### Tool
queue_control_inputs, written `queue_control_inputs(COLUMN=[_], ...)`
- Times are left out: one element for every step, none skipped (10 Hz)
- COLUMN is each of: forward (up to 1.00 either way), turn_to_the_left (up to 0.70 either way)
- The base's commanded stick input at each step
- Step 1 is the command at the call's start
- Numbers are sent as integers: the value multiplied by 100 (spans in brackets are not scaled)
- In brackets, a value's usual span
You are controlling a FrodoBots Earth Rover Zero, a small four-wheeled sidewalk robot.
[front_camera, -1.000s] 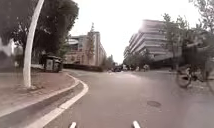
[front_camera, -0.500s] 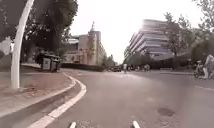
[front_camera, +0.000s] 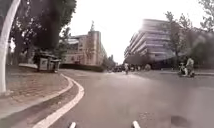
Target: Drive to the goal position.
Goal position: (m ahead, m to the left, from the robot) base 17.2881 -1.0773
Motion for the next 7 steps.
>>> queue_control_inputs(forward=[70,70,70,70,70,70,70], turn_to_the_left=[0,0,0,0,0,0,0])
